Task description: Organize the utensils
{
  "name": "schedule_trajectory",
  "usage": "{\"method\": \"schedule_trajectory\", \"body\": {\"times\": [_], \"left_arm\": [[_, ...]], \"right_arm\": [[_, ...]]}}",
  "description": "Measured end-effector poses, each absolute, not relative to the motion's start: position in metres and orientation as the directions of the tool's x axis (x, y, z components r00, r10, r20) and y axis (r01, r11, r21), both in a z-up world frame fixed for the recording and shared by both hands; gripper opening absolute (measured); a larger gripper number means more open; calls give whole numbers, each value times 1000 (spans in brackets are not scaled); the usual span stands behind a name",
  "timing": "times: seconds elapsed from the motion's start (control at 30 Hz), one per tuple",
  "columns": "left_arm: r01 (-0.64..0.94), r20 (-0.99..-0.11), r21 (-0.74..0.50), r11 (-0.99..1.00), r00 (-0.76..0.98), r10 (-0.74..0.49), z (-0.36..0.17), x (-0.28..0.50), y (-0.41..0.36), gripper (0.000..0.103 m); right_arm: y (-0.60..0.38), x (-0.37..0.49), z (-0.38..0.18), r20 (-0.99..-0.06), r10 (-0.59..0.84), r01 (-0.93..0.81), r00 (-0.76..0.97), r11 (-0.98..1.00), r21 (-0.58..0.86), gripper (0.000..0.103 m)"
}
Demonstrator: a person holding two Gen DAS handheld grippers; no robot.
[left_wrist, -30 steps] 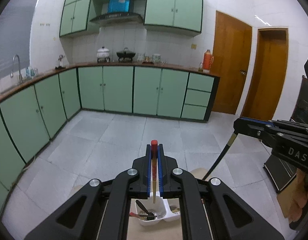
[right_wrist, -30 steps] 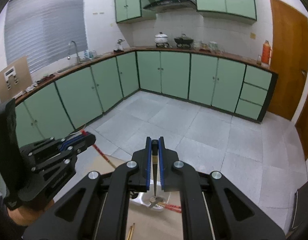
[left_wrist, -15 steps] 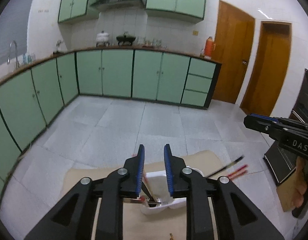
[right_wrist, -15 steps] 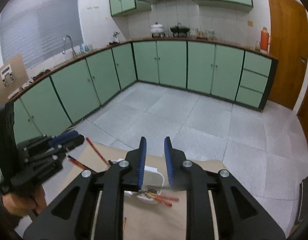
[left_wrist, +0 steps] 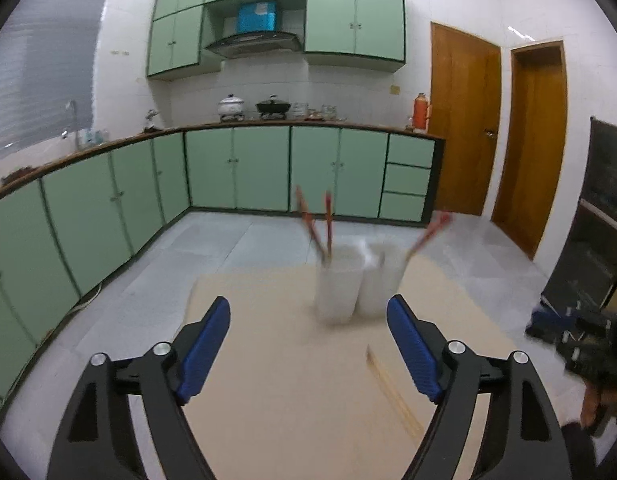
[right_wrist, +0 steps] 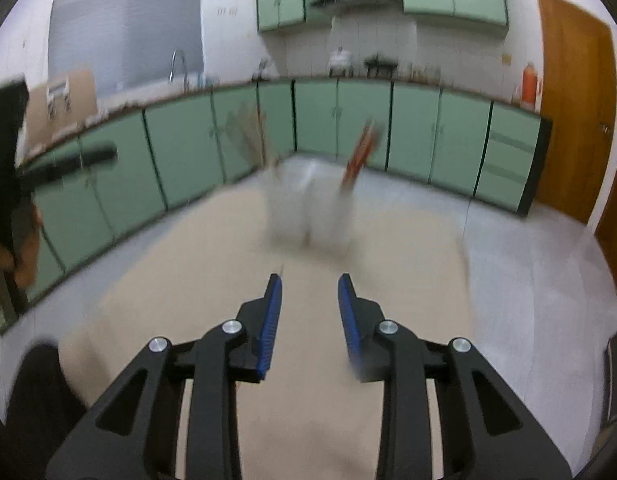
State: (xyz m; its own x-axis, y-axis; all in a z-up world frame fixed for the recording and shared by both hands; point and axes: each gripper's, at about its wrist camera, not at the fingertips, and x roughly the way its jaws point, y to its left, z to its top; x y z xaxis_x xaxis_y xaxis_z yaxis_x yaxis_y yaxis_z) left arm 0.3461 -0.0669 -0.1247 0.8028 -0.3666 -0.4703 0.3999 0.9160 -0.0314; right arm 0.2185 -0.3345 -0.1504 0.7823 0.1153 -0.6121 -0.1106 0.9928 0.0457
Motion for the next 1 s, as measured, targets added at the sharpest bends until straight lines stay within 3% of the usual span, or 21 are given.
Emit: {"method": "schedule_trajectory", "body": {"times": [0.2,0.4,0.73,0.77,0.8,0.87,1.0], "left_arm": [[342,-468,-27,939,826,-314,-178,283,-44,79],[322,-521,-106,941,788,-328,-203,267,-38,79],[331,-542,-113,937,770,-337,-212,264,-40,79],[330,-545,-118,937,767,-339,-214,264,-41,79],[330,-546,-121,936,765,-340,-215,263,-41,79],[327,-546,-127,937,765,-341,-219,262,-44,79],[325,-560,-144,935,752,-348,-230,261,-54,78]], "right_arm": [[-277,172,-238,-714,131,-144,687,989,43,29],[-240,178,-258,-723,109,-172,682,985,-14,28],[-246,199,-267,-700,108,-117,706,992,35,28],[-246,201,-268,-697,107,-111,709,993,39,26],[-248,201,-269,-695,103,-103,712,994,42,16],[-254,203,-269,-691,89,-75,717,996,50,7],[-281,197,-269,-690,66,-10,720,996,85,6]]}}
